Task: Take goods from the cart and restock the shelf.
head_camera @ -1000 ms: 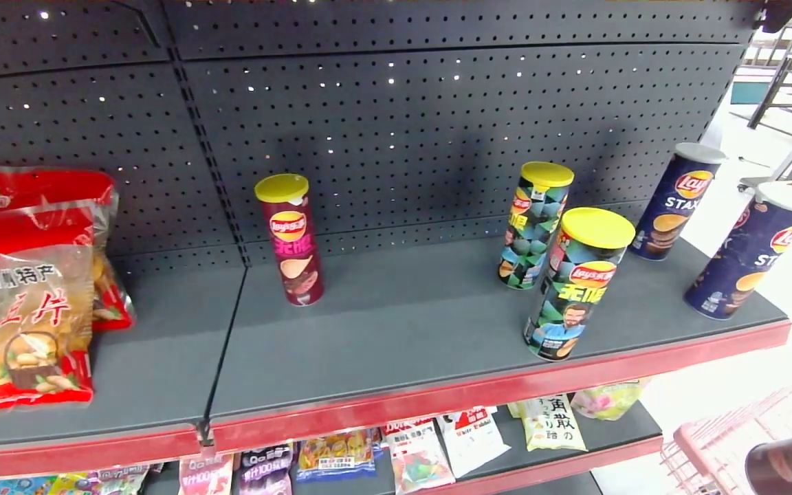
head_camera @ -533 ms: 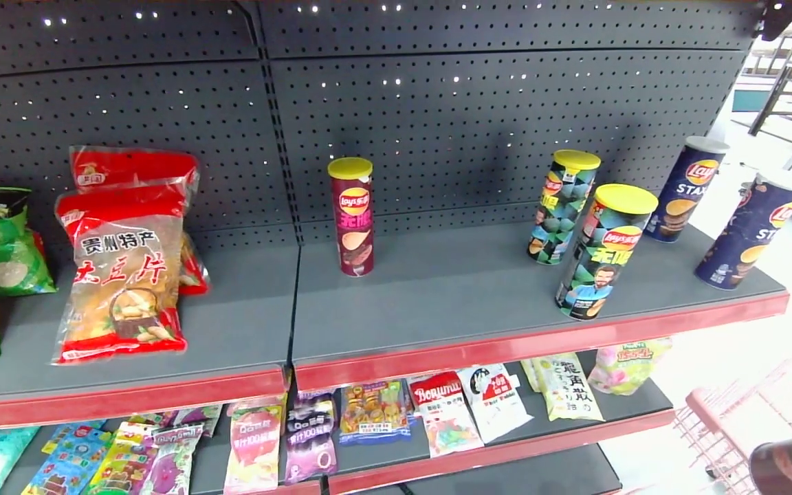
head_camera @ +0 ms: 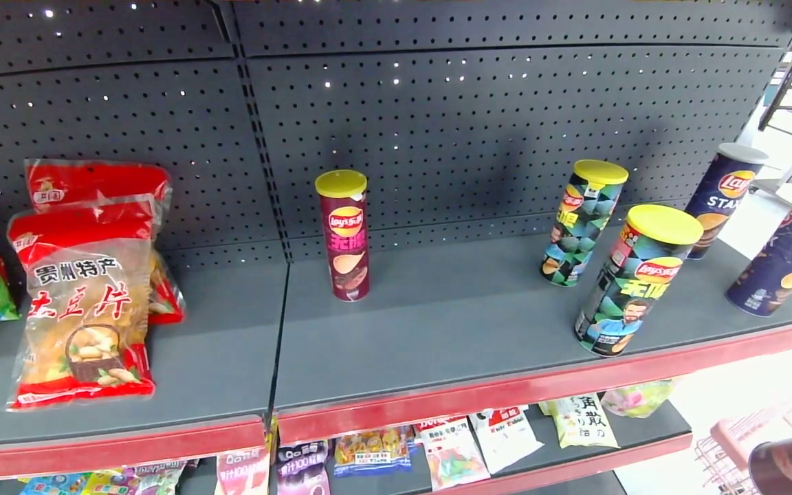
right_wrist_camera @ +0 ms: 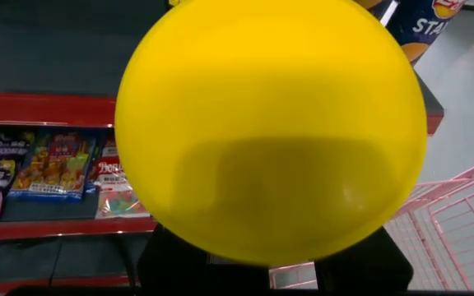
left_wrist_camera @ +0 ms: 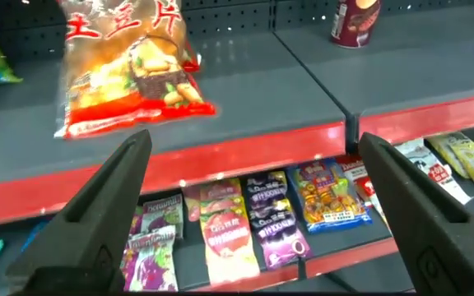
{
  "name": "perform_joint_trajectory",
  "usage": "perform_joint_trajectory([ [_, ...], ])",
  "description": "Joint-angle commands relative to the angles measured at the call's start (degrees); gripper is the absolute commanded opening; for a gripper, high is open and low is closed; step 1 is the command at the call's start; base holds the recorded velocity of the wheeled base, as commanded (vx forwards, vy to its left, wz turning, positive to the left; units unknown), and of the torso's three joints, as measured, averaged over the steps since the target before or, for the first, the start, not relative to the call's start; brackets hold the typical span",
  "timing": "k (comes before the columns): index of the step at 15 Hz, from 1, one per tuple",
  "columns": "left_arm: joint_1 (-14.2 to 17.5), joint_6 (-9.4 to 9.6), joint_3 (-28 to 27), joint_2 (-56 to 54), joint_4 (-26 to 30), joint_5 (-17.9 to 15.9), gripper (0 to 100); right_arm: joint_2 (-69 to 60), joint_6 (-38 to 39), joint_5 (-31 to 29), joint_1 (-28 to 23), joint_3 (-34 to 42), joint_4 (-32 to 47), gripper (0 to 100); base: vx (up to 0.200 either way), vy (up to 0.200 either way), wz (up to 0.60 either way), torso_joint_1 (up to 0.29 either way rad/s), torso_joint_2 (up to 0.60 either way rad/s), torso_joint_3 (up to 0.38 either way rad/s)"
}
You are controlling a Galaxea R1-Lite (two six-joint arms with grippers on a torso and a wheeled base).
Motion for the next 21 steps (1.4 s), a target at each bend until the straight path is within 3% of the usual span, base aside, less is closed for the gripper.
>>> perform_joint_trajectory([
  [1, 0.02, -0.01, 0.0, -0.01, -0.02, 0.01, 100, 0.06, -0.06, 0.01, 0.04, -0.03, 0.01, 0, 0.0, 0.0, 0.0, 0.0, 0.0, 0.0],
  [7, -0.24, -0.19, 0.0, 1.31, 0.07, 0.18, 100, -3.63, -0.41, 0.8, 0.56, 0.5, 0.01, 0, 0.0, 0.0, 0.0, 0.0, 0.0, 0.0],
  [9, -0.24, 0.78, 0.0, 1.48, -0.11, -0.08, 100, -5.65, -0.41, 0.97, 0.56, 1.38, 0.01, 0, 0.0, 0.0, 0.0, 0.0, 0.0, 0.0],
  [10, -0.77, 1.84, -4.66, 4.12, -0.37, -1.22, 100, -7.76, -0.32, 1.24, 0.48, 2.52, 0.01, 0, 0.0, 0.0, 0.0, 0.0, 0.0, 0.0],
  [12, -2.26, -5.9, -26.63, 26.97, 0.59, -1.93, 100, -8.47, -0.32, 1.32, 0.48, 3.75, 0.01, 0, 0.0, 0.0, 0.0, 0.0, 0.0, 0.0],
  [13, -2.7, -5.55, -29.97, 32.51, 0.15, -2.89, 100, -8.55, -0.32, 1.32, 0.48, 4.01, 0.1, 0, 0.0, 0.0, 0.0, 0.0, 0.0, 0.0],
  [14, -4.55, -3.7, -31.64, 39.8, -2.75, -7.55, 100, -8.03, -0.32, 1.24, 0.48, 4.28, 0.01, 0, 0.0, 0.0, 0.0, 0.0, 0.0, 0.0],
  [15, -5.78, -1.33, -29.88, 45.17, -6.09, -11.77, 100, -7.76, -0.32, 1.32, 0.48, 4.45, 0.01, 0, 0.0, 0.0, 0.0, 0.0, 0.0, 0.0],
  [18, -7.1, 1.13, -28.21, 59.23, -11.89, -25.31, 100, -6.97, -0.14, 0.8, 0.21, 4.36, 0.01, 0, 0.0, 0.0, 0.0, 0.0, 0.0, 0.0],
  [20, -7.19, 7.9, -29.62, 70.74, -19.53, -29.96, 100, -6.97, 0.12, 0.88, 0.21, 4.63, 0.01, 0, 0.0, 0.0, 0.0, 0.0, 0.0, 0.0],
  [21, -7.36, 9.57, -30.23, 76.98, -24.81, -30.23, 100, -6.8, 0.12, 0.97, 0.21, 4.63, 0.01, 0, 0.0, 0.0, 0.0, 0.0, 0.0, 0.0],
])
